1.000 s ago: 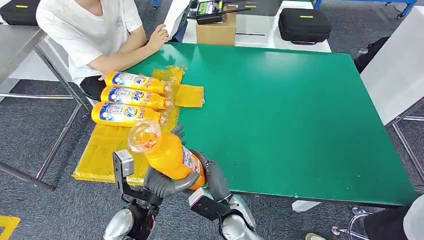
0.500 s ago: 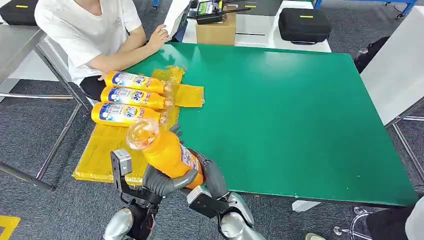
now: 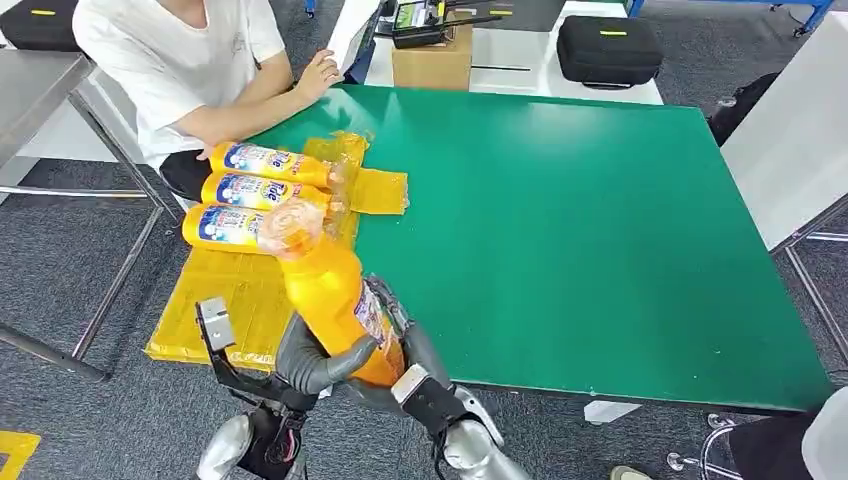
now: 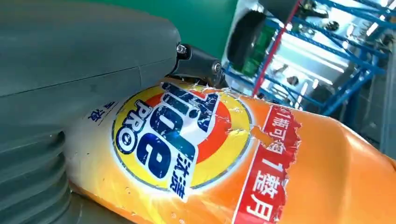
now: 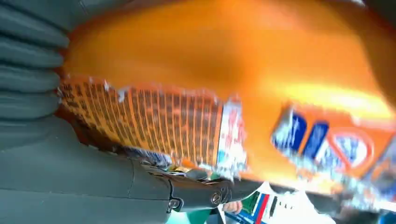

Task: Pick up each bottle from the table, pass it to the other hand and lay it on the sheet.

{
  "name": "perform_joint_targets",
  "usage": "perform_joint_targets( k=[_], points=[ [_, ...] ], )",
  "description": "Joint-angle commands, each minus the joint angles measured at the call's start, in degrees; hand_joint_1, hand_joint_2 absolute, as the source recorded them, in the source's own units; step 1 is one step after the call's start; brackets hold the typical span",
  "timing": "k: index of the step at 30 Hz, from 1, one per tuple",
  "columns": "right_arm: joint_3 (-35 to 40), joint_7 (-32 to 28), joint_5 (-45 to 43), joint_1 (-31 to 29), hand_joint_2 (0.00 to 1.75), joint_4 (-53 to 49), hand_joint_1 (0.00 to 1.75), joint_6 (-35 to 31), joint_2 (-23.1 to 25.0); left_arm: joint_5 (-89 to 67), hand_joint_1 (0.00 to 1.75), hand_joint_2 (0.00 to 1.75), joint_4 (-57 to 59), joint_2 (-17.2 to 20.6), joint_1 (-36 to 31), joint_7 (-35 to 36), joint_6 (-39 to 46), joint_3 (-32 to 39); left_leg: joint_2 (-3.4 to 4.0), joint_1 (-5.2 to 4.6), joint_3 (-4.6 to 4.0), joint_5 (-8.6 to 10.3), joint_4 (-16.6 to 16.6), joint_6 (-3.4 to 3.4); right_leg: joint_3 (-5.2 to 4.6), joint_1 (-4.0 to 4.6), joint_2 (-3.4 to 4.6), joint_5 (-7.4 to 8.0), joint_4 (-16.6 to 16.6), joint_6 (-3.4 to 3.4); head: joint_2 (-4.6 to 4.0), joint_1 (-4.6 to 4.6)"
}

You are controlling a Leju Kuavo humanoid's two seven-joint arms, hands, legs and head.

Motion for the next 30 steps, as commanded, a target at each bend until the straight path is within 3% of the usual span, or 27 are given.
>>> perform_joint_targets(
  k=[1,8,12,20,23,24,30],
  points=[
    [-2.4,1.8,-2.4,2.0,0.00,-0.6,0.00,1.1,-1.4,1.2,1.75,1.75,-1.9,0.8,-1.7,-1.5,-5.5,-3.2,-0.14,0.03,0.14,-0.03,0.0,-0.04,0.20,0.05,-0.20,-0.08,0.0,-0.07,0.00,0.00],
    [-4.3,1.9,-2.9,3.0,0.00,-1.6,0.00,0.7,-1.6,0.8,1.75,1.75,-2.0,0.9,-1.6,-1.9,-5.7,-1.8,-0.15,0.04,0.20,-0.04,0.0,-0.04,0.26,0.06,-0.22,-0.10,-0.1,-0.08,0.00,0.00],
    [-7.8,1.7,-0.9,5.6,0.00,-4.6,0.00,-4.8,-2.2,-4.6,1.75,1.75,-1.1,1.3,-2.4,-2.1,0.5,3.2,-0.20,0.04,0.30,-0.06,-0.1,-0.05,0.36,0.06,-0.28,-0.14,-0.1,-0.11,0.00,0.00],
    [-8.0,1.7,-0.8,6.1,0.00,-5.2,0.00,-4.8,-2.4,-4.3,1.75,1.75,-0.6,1.4,-2.8,-2.1,0.5,4.1,-0.03,0.02,0.06,-0.02,0.0,-0.03,0.11,0.03,-0.05,-0.02,0.0,-0.06,0.00,0.04],
    [-9.9,1.0,1.5,7.6,0.00,-7.3,0.00,-8.9,-2.2,-11.2,1.75,1.75,1.4,1.5,-4.3,-0.3,8.9,6.2,-0.07,0.00,0.08,0.00,-0.1,-0.04,0.10,0.01,-0.12,-0.03,0.0,-0.06,-0.02,0.00],
    [-11.2,0.2,3.4,9.1,0.00,-9.9,0.00,-12.3,-2.2,-21.0,1.75,1.75,4.7,2.4,-6.5,0.4,16.5,7.3,-0.16,0.03,0.24,-0.05,-0.1,-0.07,0.29,0.05,-0.26,-0.12,0.0,-0.11,0.00,0.00],
    [-12.8,0.5,8.0,11.2,0.00,-18.0,0.00,-13.5,-3.4,-47.7,1.75,1.75,13.5,2.8,-10.4,-0.2,24.0,12.5,-0.13,0.02,0.28,-0.02,-0.1,-0.08,0.32,0.04,-0.21,-0.07,-0.1,-0.13,0.00,0.00]
  ],
)
